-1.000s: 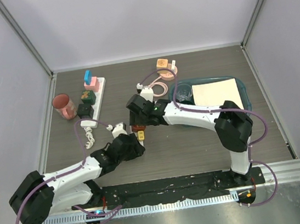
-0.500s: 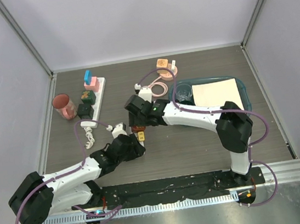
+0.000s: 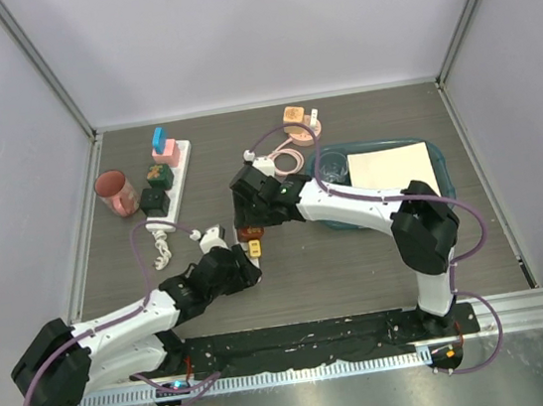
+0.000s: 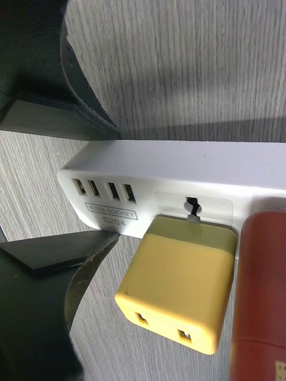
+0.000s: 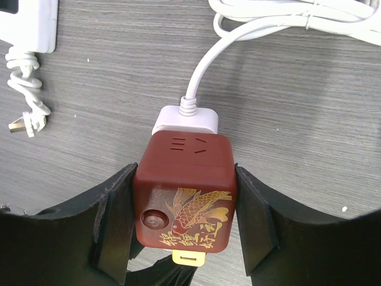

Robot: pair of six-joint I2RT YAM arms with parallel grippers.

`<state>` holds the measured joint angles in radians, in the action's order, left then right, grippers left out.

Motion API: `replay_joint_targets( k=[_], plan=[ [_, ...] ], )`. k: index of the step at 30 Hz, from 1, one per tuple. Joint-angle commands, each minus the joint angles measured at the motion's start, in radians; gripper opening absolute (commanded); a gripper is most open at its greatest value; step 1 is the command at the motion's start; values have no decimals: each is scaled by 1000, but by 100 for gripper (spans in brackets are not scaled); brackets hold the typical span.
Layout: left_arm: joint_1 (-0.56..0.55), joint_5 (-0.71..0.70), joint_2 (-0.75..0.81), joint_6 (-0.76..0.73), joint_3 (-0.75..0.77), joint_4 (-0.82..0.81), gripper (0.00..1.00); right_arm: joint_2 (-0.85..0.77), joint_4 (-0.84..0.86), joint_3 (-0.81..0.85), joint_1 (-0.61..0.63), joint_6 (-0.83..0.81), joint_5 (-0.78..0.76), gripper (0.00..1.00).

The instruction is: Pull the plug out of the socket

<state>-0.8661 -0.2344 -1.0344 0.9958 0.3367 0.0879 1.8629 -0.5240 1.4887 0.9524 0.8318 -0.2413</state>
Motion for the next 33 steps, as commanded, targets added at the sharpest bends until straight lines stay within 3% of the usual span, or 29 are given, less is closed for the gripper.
replay_joint_targets(
  k=[1, 13, 22, 33],
  plan=[
    [10, -37, 14, 60, -44, 141, 0, -76, 55, 77, -27, -34, 68, 1],
    [10, -28, -3, 72, -42, 150, 0, -131, 68, -8, 25, 24, -38, 1],
    [9, -40, 20, 89, -53, 167, 0, -108, 99, 58, -17, -34, 57, 1],
    [9, -34, 24, 104, -59, 176, 0, -186, 226, -119, -83, -66, 201, 1]
  ],
)
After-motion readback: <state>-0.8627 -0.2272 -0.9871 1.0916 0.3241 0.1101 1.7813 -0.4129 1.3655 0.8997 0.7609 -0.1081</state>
